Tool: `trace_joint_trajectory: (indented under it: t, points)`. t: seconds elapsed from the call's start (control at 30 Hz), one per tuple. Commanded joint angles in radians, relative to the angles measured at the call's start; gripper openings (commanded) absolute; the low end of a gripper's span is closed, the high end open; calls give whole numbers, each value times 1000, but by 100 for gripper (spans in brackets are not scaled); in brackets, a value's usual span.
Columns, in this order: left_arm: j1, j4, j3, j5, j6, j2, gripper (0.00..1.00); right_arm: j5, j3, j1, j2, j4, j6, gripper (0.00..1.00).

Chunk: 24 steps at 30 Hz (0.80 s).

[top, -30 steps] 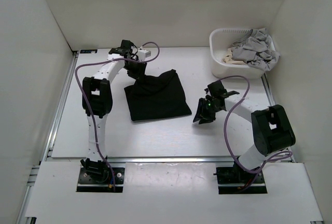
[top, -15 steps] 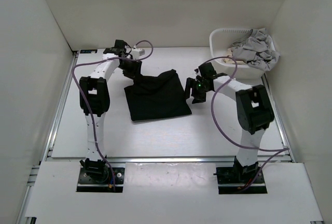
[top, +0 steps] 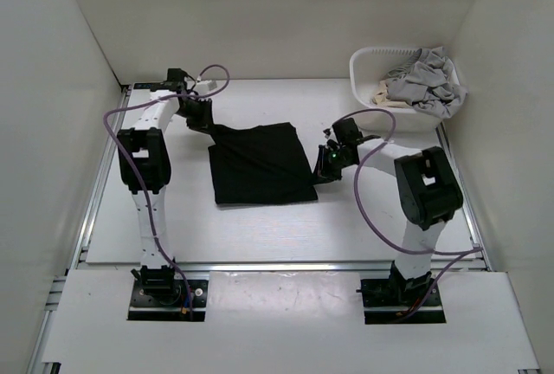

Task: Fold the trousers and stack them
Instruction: Fold the trousers

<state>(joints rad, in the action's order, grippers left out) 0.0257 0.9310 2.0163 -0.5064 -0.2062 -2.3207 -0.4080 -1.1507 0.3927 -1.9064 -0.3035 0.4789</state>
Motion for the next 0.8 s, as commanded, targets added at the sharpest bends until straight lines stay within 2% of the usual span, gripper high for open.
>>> trace_joint_trajectory:
  t: [0.0,0.13,0.27,0.33,0.37,0.4,0.43,0.47,0.57,0.6,0.77]
  points:
    - [-29,-11,-42,-55,25,102,16,-31,74,-3,139,-20,15,0]
    - [-38,22,-112,-135,-5,113,20,-22,175,37,291,-78,15,0]
    - [-14,68,-158,-187,-50,113,24,-22,219,92,331,-123,26,0]
    - [-13,68,-168,-207,-59,103,31,-35,239,119,340,-123,36,0]
    - [-13,80,-168,-207,-59,103,39,-35,249,120,340,-123,47,4]
    - [-13,80,-168,-207,-59,92,40,-35,261,132,340,-123,47,13]
    - [-13,80,-168,-196,-70,92,42,-35,261,132,340,-138,35,30]
    - [-13,92,-157,-196,-70,92,51,-35,261,132,351,-167,9,58]
    - [-47,110,-119,-245,-81,92,77,30,211,132,375,-227,-49,66]
    - [-47,120,-119,-245,-91,113,100,40,172,120,376,-258,-63,66]
    - [-59,167,-148,-268,-180,194,100,81,40,37,347,-267,-94,67]
